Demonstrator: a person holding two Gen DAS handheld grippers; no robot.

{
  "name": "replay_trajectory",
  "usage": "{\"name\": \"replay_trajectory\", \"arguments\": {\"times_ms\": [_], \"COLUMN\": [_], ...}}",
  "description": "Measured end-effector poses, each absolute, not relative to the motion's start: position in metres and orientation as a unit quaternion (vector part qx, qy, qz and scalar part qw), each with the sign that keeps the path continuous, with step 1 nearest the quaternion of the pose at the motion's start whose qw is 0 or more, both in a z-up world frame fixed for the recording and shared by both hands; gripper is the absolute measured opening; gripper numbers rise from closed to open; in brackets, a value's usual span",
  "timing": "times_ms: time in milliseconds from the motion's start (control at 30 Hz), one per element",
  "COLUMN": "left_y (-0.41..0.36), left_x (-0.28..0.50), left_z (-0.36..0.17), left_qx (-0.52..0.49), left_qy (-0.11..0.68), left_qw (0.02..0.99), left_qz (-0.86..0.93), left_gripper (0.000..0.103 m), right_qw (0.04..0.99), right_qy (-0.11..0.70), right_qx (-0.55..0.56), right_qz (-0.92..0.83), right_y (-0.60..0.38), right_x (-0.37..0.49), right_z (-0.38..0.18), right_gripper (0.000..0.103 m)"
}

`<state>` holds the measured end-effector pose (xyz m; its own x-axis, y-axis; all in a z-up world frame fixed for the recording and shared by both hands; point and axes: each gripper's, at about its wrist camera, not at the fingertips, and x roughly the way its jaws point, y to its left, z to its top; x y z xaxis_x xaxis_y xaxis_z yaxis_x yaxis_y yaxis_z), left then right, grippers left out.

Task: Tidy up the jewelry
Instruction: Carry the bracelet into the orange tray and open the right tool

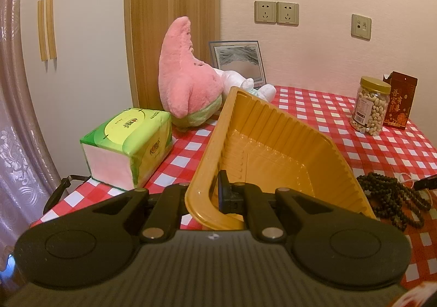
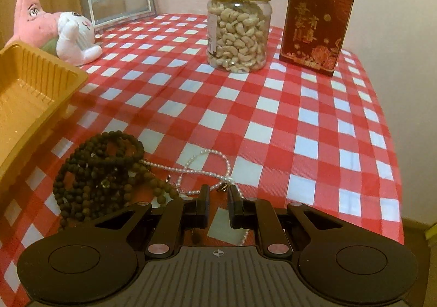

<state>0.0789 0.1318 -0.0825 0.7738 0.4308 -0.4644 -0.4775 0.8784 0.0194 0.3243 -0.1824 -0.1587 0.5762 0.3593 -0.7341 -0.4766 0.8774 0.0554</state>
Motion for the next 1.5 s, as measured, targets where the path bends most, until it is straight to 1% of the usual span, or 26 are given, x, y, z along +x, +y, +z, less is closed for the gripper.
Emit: {"name": "replay_trajectory", "arguments": {"times_ms": [267,367,567,900,1100,1267,1500], "left_y": [0.132,0.132,0.132,0.131,0.131,0.131,0.132], "left_x": [0.079,0.079,0.080,0.083,0.083,0.082,0.082], "left_z": [-0.082,-0.082,-0.083,-0.085,-0.086,-0.086,-0.085], "left_qx": [-0.050,-0.051,-0.050,-0.050,-0.050,-0.050,-0.050], "left_qy": [0.234,0.234,0.234,0.232,0.231,0.230,0.227], "left_qw": [0.940,0.940,0.940,0.941,0.942,0.943,0.944], "left_qz": [0.241,0.241,0.241,0.239,0.238,0.237,0.234], "left_gripper": [0.007,0.007,0.007,0.007,0.007,0.007,0.007], "right_qw": [0.884,0.885,0.888,0.882,0.845,0.814,0.804], "right_qy": [0.406,0.404,0.396,0.374,0.358,0.351,0.358], "right_qx": [-0.057,-0.060,-0.055,0.006,0.058,0.053,0.025], "right_qz": [0.223,0.222,0.227,0.286,0.393,0.460,0.475], "right_y": [-0.180,-0.180,-0.183,-0.184,-0.147,-0.100,-0.052], "right_x": [0.333,0.331,0.322,0.286,0.251,0.232,0.230], "right_z": [-0.159,-0.159,-0.156,-0.119,-0.091,-0.084,-0.095], "right_gripper": [0.013,0.008,0.008,0.008,0.008,0.008,0.008]}}
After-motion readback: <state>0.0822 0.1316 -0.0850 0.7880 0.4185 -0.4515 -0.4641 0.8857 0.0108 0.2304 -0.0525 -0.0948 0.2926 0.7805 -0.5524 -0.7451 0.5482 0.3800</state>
